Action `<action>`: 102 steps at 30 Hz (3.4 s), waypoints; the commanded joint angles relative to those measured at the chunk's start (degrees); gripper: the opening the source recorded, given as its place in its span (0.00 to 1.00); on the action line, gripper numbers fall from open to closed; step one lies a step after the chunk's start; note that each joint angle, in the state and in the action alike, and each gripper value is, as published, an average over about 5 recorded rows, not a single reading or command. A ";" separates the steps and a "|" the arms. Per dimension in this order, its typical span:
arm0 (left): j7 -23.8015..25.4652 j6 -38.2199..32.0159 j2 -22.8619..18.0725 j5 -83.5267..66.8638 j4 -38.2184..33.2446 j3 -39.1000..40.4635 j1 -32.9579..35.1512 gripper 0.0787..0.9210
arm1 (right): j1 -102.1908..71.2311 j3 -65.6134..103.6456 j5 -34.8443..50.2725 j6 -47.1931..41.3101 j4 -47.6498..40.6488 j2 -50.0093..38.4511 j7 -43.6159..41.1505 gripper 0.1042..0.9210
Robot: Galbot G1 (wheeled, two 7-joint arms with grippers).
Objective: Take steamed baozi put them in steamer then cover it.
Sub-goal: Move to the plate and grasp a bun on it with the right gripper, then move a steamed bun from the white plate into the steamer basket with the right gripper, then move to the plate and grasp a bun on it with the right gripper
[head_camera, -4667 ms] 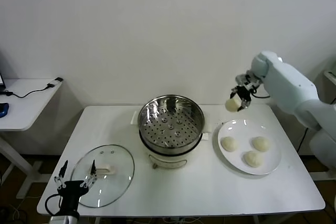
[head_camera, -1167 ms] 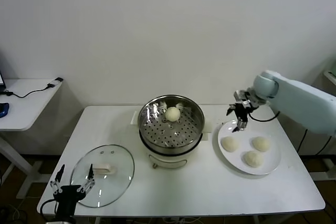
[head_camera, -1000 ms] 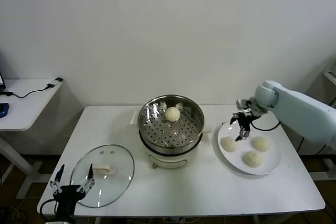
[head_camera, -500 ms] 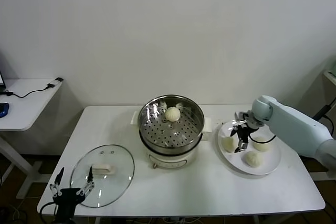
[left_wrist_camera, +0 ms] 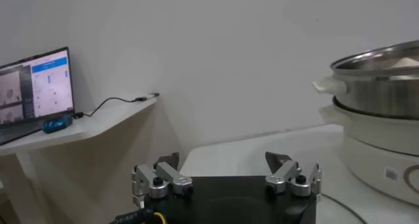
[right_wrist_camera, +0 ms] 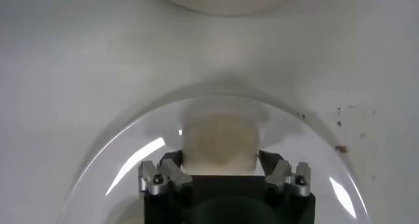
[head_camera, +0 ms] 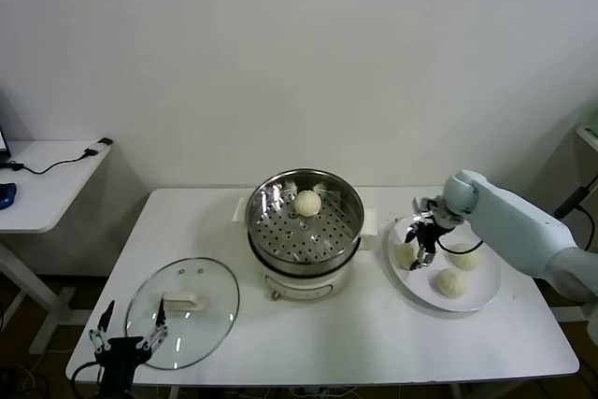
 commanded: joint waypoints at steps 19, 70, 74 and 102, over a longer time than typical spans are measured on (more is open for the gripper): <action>0.00 -0.21 0.04 0.44 -0.94 2.10 0.98 0.88 | 44.67 -36.47 35.37 -2.24 4.83 4.02 0.36 0.73; 0.10 -1.32 0.79 0.46 0.19 2.43 1.28 0.88 | 26.54 -37.13 39.63 -9.63 4.73 31.25 8.70 0.87; 0.11 -1.20 0.70 0.58 0.11 2.51 1.13 0.88 | 28.19 -36.42 39.99 -9.62 5.43 29.53 7.86 0.88; 0.09 -0.11 0.12 2.60 -0.89 3.53 0.71 0.88 | 35.24 -34.73 20.74 -2.21 33.49 -21.89 4.06 0.88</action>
